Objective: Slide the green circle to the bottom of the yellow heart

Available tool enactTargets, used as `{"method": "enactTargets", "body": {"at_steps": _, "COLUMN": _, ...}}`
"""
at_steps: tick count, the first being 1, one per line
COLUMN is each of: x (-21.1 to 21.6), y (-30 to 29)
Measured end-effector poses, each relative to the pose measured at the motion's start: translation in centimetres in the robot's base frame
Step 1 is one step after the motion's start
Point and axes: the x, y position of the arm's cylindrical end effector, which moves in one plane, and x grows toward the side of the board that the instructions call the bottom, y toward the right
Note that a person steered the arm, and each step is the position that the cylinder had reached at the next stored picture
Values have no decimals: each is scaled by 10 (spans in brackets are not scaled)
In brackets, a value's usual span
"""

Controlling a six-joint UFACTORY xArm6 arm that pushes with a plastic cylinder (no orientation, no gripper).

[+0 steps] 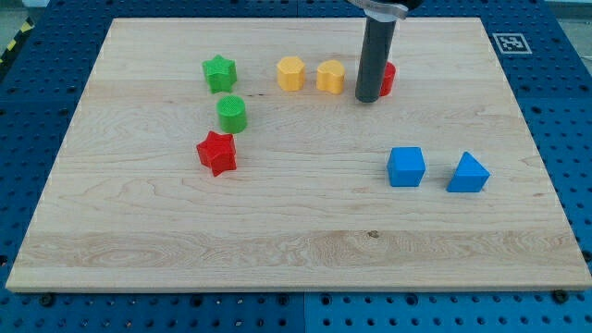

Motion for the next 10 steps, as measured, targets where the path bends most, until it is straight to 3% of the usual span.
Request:
{"method": "enactTargets", "body": {"at_steps": 1, "x": 11, "y": 0}}
{"method": "enactTargets", "body": {"at_steps": 2, "x": 13, "y": -36}}
{"method": "enactTargets", "body": {"at_steps": 6, "x": 4, "y": -223}}
{"method": "enactTargets", "body": {"at_steps": 8, "x": 22, "y": -220}}
{"method": "enactTargets", "body": {"at_steps": 10, "x": 27, "y": -164}}
